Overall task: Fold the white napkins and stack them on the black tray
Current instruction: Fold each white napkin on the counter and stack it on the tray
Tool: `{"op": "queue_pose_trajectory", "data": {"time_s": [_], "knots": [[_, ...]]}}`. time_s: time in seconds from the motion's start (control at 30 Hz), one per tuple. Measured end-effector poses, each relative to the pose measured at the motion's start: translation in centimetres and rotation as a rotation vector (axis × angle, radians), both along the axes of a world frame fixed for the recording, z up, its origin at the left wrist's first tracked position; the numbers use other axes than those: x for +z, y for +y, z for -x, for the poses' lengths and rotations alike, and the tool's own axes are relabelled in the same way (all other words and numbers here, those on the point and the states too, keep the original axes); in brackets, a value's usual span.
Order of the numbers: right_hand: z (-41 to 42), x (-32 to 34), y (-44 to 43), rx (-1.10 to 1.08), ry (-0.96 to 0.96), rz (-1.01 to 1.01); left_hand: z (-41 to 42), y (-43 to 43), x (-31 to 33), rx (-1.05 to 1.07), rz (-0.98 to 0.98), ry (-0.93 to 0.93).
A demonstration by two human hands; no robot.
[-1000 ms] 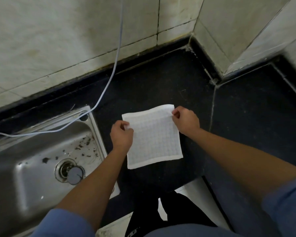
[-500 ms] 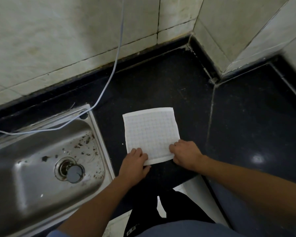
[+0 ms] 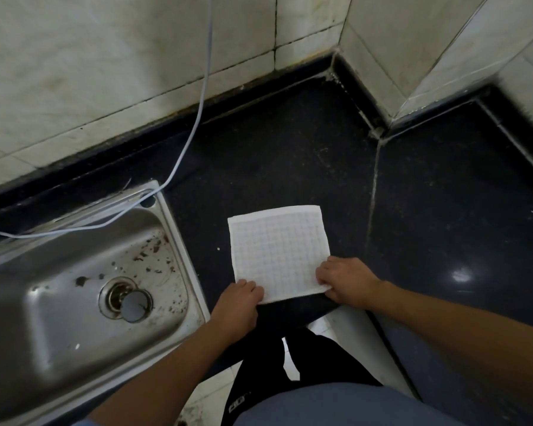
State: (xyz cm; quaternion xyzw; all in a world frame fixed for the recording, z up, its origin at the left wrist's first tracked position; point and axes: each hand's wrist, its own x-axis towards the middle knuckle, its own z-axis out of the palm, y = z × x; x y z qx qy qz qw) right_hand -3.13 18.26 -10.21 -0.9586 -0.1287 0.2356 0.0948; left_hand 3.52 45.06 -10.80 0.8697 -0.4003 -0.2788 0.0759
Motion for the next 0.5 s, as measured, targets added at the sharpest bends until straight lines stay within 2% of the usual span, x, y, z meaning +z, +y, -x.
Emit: {"op": "queue_pose_trajectory", "data": {"time_s": [0.1, 0.2, 0.37, 0.5], "knots": [[0.3, 1.3, -0.5, -0.076, 0.176, -0.007, -0.8, 0.9, 1.2, 0.087, -0.069, 0.191], [-0.7, 2.7, -1.6, -0.216, 0.266, -0.111, -3.3, 1.4, 2.7, 0.258, 0.031, 0.299], [-5.4, 3.0, -3.9, -0.676, 0.134, -0.392, -9.6, 0.0, 4.1, 0.603, 0.238, 0.193], [-8.9, 1.7, -4.5, -0.951, 0.139, -0.424, -13.0, -1.8, 3.1, 0.717, 0.285, 0.159]]}}
